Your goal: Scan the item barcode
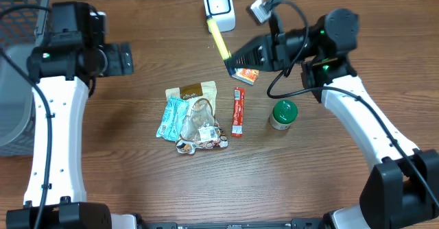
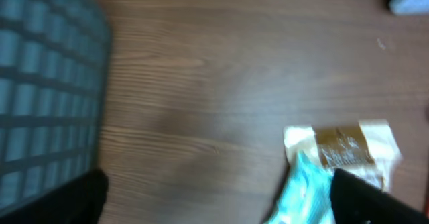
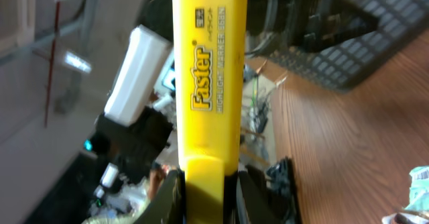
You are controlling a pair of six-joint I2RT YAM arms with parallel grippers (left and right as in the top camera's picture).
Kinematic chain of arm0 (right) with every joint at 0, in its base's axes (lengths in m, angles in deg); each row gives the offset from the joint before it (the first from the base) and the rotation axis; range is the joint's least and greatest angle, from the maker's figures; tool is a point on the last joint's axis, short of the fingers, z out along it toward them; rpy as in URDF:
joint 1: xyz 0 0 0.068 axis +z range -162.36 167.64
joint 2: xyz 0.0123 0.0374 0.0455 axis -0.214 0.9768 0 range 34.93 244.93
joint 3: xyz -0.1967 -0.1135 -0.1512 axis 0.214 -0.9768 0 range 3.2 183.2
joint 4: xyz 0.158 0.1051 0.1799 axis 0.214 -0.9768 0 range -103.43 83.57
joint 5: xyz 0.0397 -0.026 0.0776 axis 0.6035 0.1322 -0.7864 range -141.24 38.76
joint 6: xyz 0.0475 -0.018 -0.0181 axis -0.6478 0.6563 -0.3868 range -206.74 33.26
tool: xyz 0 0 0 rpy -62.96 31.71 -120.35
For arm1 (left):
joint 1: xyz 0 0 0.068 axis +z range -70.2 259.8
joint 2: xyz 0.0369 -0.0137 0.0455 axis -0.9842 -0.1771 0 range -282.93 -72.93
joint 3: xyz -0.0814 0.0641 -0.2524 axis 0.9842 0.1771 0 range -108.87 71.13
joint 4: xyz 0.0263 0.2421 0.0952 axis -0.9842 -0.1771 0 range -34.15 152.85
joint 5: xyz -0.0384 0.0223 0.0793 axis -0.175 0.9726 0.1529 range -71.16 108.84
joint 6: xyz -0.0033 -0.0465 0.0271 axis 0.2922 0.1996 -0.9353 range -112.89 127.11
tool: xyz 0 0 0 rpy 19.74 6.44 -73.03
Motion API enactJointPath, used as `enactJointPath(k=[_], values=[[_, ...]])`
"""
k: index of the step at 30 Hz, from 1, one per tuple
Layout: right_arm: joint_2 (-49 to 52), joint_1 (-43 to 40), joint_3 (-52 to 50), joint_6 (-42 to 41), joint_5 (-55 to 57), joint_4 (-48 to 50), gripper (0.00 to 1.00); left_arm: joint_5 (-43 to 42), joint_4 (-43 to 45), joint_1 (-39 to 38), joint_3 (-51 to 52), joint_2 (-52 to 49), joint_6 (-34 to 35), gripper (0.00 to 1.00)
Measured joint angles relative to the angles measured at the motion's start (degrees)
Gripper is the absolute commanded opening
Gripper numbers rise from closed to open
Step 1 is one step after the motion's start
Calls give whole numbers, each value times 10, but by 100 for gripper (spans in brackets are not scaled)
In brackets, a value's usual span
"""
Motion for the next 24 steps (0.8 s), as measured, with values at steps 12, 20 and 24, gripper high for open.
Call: enactJointPath(k=[12, 20, 24], values=[[-5, -68, 150, -62, 136, -102, 4, -12, 17, 60, 0, -1, 37, 100], [-5, -70, 154, 157, 371, -462, 4, -18, 14, 60, 0, -2, 40, 100], [-4, -56, 152, 299, 485, -626, 4, -19, 15, 60, 0, -2, 40, 100]])
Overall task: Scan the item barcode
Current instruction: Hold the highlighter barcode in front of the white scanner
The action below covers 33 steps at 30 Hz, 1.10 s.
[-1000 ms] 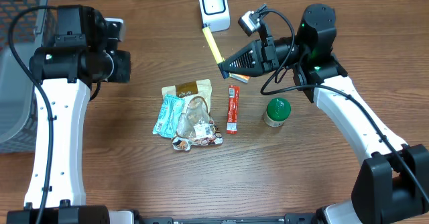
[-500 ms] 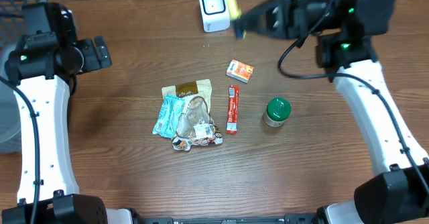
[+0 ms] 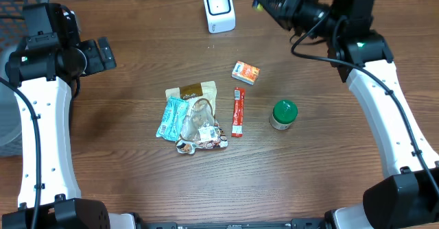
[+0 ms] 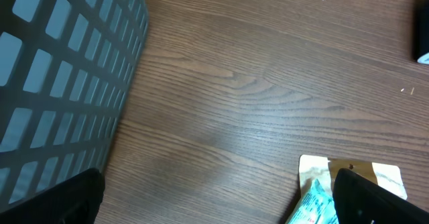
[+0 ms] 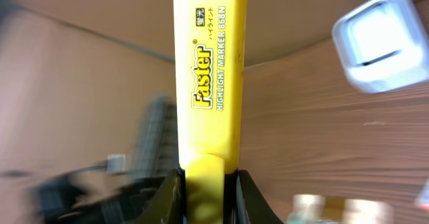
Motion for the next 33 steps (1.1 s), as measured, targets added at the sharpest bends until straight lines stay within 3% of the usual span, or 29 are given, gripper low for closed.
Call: enactJointPath(k=[8, 18, 27, 33], values=[[2, 1, 40, 163, 91, -135, 3, 0, 0, 0, 0, 0, 0, 100], [79, 35, 353, 280, 212, -323, 4, 0, 1, 0, 0, 0, 0, 100], [225, 179, 395, 467, 449, -267, 4, 0, 1, 0, 0, 0, 0, 100], [338, 203, 395, 569, 531, -194, 4, 0, 1, 0, 0, 0, 0, 100]])
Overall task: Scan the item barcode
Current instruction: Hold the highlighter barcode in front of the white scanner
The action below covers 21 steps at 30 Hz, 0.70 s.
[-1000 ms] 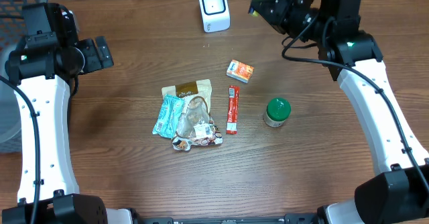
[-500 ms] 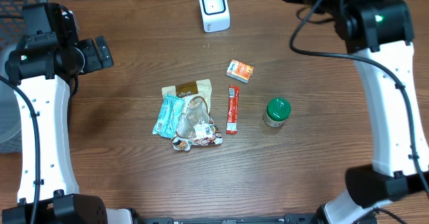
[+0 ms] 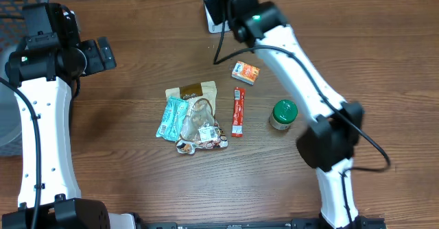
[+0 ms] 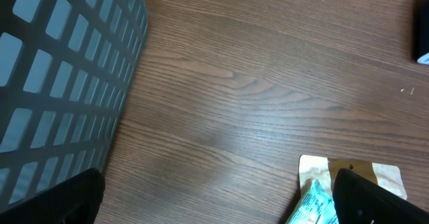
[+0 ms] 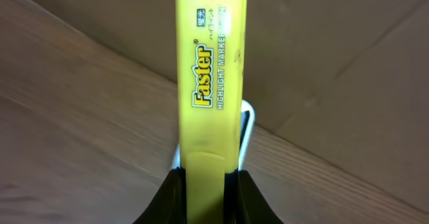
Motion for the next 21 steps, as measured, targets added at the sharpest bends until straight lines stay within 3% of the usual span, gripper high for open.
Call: enactJointPath(k=[9, 21], values=[[99, -35, 0, 39, 22, 63, 4, 0, 0, 0, 0, 0, 0, 100], [163, -56, 0, 46, -44, 111, 4, 0, 0, 0, 0, 0, 0, 100]])
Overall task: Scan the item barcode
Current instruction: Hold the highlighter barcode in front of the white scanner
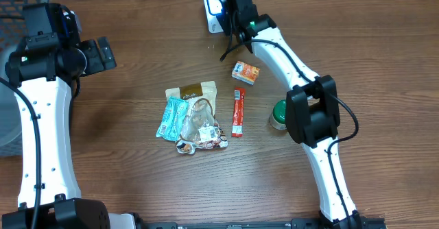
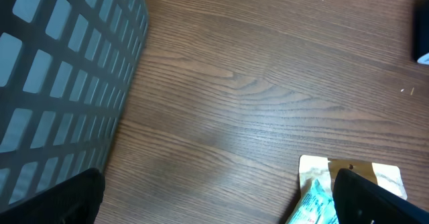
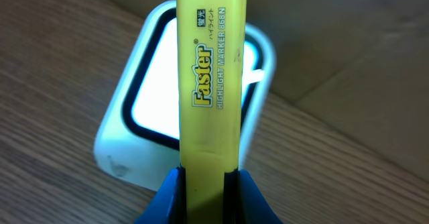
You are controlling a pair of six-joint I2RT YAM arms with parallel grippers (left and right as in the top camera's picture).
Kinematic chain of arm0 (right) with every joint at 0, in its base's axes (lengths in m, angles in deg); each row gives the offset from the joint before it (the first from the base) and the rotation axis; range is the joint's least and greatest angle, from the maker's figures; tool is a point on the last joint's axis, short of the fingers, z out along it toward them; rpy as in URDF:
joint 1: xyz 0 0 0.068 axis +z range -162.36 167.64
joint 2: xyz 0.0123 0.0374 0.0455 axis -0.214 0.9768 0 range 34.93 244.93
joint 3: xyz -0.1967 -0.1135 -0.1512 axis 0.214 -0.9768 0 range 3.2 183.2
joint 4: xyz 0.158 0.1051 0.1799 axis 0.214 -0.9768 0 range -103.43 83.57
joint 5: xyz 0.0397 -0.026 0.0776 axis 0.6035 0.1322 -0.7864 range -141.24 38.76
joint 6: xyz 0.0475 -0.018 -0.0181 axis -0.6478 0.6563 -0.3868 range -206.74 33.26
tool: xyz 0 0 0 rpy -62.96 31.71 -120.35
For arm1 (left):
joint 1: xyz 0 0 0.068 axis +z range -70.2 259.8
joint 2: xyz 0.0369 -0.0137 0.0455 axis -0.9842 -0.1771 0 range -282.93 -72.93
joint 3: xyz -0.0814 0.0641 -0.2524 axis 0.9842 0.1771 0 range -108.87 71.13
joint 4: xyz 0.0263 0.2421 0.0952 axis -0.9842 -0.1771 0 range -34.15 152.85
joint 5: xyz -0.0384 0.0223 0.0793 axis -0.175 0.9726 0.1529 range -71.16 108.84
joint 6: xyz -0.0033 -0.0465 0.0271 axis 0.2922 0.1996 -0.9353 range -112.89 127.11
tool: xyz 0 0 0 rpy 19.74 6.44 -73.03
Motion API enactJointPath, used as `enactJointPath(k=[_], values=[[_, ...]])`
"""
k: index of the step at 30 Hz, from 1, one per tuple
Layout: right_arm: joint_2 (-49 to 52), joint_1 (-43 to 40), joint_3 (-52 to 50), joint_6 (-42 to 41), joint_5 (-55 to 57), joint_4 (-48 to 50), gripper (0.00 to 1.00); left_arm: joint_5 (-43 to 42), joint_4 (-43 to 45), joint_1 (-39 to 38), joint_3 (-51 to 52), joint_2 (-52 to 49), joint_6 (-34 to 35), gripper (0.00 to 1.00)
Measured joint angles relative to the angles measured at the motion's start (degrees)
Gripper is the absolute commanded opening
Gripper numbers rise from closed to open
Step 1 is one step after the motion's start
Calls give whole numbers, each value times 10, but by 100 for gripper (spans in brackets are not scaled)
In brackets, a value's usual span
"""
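Note:
A yellow Faster highlighter (image 3: 208,83) stands upright in the right wrist view, with my right gripper (image 3: 208,184) shut on its lower end. Directly behind it is the white scanner (image 3: 127,143), its window lit. In the overhead view my right arm reaches to the back of the table and covers most of the scanner (image 1: 210,18); the highlighter is hidden there. My left gripper (image 2: 214,200) hangs open over bare wood at the left, holding nothing.
A pile of snack packets (image 1: 191,116) lies mid-table, with a red stick pack (image 1: 237,111), a small orange box (image 1: 245,72) and a green-lidded jar (image 1: 282,112) to its right. A grey mesh basket (image 2: 60,70) stands at the far left.
The highlighter has come down in front of the scanner: only the scanner's edge showed behind it before, and now the lit window is right behind it. The left arm has not moved.
My right gripper held the highlighter above the orange box near mid-table, then high at the back right, then by the scanner at the back, and now holds it against the lit window. The left arm shifted slightly left early and then stayed still.

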Motion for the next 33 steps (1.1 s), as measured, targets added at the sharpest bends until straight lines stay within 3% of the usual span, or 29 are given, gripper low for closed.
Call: enactJointPath(k=[20, 25, 33], values=[[25, 0, -3, -1, -25, -6, 4, 0, 0, 0, 0, 0, 0, 100], [21, 0, -3, -33, -12, -22, 4, 0, 0, 0, 0, 0, 0, 100], [-81, -5, -14, -57, -5, -107, 4, 0, 0, 0, 0, 0, 0, 100]])
